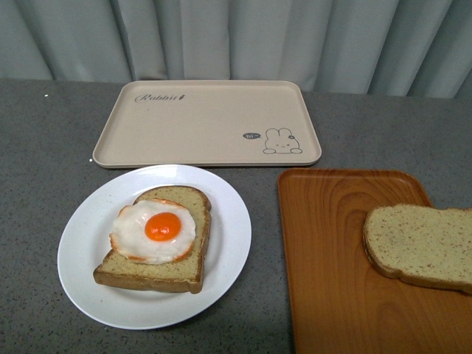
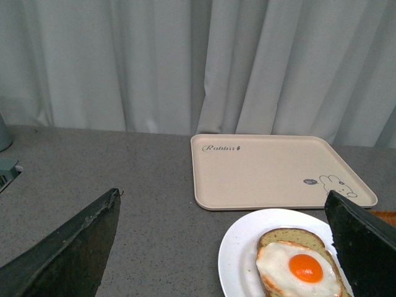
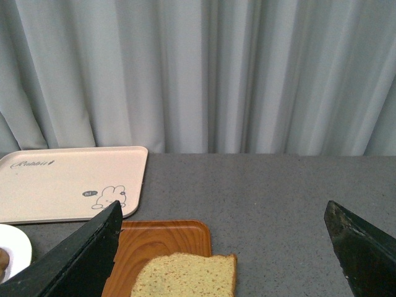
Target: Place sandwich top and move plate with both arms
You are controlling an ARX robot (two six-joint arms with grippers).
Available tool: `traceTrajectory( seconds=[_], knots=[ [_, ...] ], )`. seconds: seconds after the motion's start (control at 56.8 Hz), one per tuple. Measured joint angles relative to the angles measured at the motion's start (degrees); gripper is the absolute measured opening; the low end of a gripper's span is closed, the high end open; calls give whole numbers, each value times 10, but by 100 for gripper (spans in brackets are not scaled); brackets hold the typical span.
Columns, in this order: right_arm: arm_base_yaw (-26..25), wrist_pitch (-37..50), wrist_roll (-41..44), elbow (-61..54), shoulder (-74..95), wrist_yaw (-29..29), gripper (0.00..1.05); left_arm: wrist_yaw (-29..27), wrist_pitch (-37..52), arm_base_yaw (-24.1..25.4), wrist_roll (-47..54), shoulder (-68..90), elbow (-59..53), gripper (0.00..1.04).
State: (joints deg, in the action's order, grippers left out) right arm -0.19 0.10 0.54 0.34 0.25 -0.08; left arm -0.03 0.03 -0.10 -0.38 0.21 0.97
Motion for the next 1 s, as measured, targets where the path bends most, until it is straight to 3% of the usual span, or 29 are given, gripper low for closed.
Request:
traceTrajectory(
  seconds=[0.246,0.317,0.369,0.475,0.563,0.774,1.003],
  knots=[
    [0,-1,1,0,0,2,96,0,0,0,0,0,0,98],
    [10,-37,19,15,34,68,96,0,0,0,0,0,0,98],
    [-7,-18,22,19,91,74,96,0,0,0,0,0,0,98],
    [-82,106,22,50,323,12,96,0,0,0,0,0,0,98],
    [-115,165,22,91,480,-31,96,0,0,0,0,0,0,98],
    [-174,144,-38,239,824,-109,96,0,0,0,0,0,0,98],
    [-151,132,-102,301,970,-157,96,0,0,0,0,0,0,98]
  ],
)
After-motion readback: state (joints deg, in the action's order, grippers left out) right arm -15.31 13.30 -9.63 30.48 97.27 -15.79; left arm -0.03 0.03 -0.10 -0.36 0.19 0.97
